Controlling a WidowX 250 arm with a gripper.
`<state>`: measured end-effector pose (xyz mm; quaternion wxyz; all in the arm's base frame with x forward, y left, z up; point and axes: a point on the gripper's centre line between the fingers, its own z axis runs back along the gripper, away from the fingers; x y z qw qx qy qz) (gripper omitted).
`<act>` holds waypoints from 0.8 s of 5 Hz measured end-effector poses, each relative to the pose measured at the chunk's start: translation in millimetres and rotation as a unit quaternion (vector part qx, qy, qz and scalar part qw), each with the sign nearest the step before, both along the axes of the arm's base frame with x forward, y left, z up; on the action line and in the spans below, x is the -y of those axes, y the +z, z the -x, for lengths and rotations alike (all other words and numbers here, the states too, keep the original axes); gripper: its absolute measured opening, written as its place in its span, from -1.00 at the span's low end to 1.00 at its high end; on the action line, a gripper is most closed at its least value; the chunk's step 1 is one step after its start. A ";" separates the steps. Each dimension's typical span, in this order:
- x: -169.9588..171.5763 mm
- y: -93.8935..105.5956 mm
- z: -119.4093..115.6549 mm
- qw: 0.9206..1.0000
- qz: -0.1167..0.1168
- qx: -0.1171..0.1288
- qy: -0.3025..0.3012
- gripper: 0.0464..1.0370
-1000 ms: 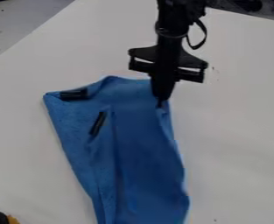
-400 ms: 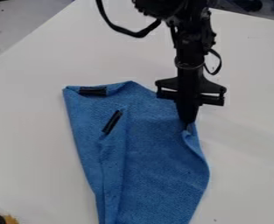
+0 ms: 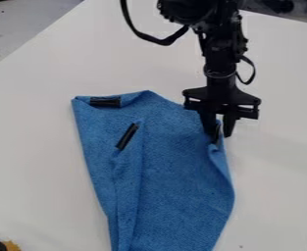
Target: Unfold the cloth from left to right
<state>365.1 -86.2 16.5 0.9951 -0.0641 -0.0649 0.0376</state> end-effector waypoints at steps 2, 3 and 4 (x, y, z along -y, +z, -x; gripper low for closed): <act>21.1 22.9 -8.9 1.000 -0.008 -0.002 -0.017 0.93; 28.9 27.0 -9.6 1.000 -0.008 -0.001 -0.014 0.93; 23.9 25.0 -6.6 0.998 -0.055 0.002 -0.025 0.92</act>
